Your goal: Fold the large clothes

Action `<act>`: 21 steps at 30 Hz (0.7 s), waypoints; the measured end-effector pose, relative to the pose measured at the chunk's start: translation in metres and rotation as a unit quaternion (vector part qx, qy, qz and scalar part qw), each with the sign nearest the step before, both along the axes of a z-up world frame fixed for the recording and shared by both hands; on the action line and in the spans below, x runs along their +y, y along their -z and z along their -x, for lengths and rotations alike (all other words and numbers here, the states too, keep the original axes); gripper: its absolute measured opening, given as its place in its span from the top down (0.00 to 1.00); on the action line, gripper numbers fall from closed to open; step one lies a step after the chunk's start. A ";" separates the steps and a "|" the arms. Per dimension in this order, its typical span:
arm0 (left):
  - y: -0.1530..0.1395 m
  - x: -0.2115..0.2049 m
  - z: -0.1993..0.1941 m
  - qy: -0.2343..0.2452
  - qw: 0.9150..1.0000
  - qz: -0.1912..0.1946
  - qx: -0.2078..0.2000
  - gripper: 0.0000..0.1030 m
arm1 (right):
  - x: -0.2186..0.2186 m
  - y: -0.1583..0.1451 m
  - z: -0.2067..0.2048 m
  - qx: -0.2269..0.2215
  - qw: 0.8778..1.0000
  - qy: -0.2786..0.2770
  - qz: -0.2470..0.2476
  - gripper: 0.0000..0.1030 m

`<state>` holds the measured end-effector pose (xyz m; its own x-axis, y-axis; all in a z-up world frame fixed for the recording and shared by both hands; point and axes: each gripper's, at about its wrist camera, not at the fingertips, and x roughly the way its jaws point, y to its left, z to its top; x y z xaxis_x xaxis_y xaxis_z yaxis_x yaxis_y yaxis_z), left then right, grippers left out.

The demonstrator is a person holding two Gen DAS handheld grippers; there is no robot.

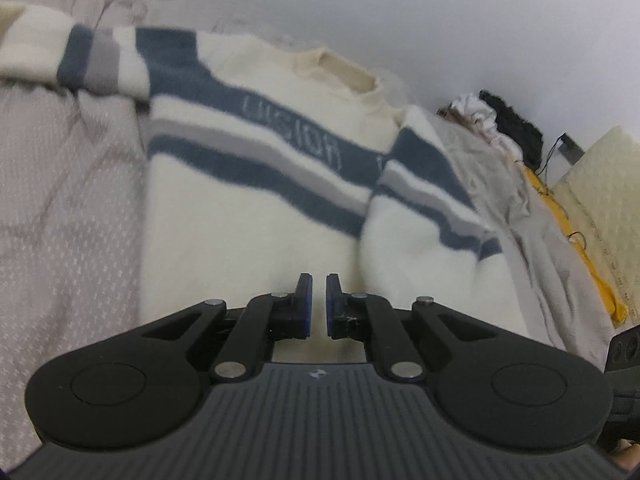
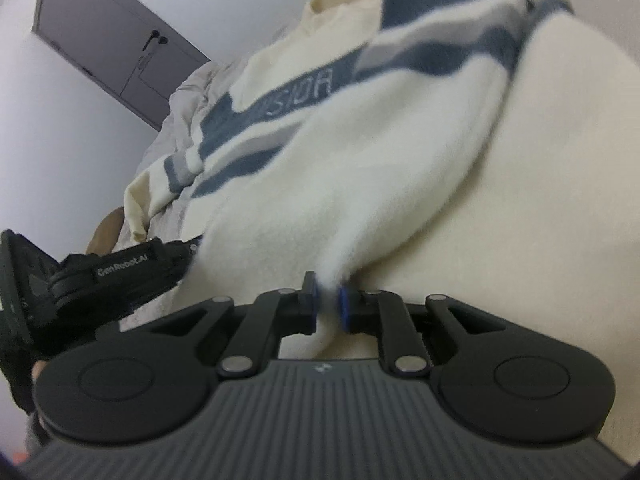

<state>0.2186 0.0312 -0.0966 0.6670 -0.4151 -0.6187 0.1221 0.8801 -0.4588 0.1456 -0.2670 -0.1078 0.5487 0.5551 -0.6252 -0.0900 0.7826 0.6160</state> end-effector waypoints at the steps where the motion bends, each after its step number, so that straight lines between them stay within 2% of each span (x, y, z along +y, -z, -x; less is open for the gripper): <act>1: -0.002 0.001 0.002 -0.003 1.000 -0.004 -0.005 0.92 | 0.000 -0.003 0.001 -0.004 1.000 -0.002 0.005 0.85; 5: -0.016 0.011 -0.002 -0.028 0.998 -0.052 -0.030 0.91 | 0.000 -0.008 0.003 -0.014 1.000 -0.004 0.012 0.80; 7: -0.024 0.022 -0.010 -0.040 0.995 -0.081 -0.044 0.84 | -0.003 -0.011 0.006 -0.022 1.000 0.004 0.018 0.66; 9: -0.030 0.036 -0.023 -0.063 0.990 -0.112 -0.052 0.72 | -0.004 -0.013 0.007 -0.030 0.999 0.013 0.030 0.61; 12: -0.036 0.064 -0.046 -0.089 0.982 -0.159 -0.049 0.64 | -0.004 -0.016 0.008 -0.043 0.998 0.013 0.043 0.61; 14: -0.039 0.090 -0.059 -0.118 0.975 -0.185 -0.045 0.57 | -0.004 -0.017 0.008 -0.051 0.997 0.012 0.051 0.61; 17: -0.037 0.134 -0.077 -0.163 0.962 -0.216 -0.037 0.57 | -0.003 -0.020 0.007 -0.062 0.996 0.013 0.063 0.61; 20: -0.032 0.179 -0.091 -0.220 0.944 -0.245 -0.025 0.57 | -0.002 -0.023 0.006 -0.075 0.994 0.010 0.072 0.61; 21: -0.031 0.195 -0.093 -0.238 0.938 -0.250 -0.022 0.54 | -0.002 -0.022 0.006 -0.078 0.994 0.009 0.078 0.61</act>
<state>0.3113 0.2263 -0.0659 0.7324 0.2715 -0.6244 -0.3300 0.9437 0.0232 0.1399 -0.2689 -0.0853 0.6539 0.4472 -0.6103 -0.1598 0.8701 0.4663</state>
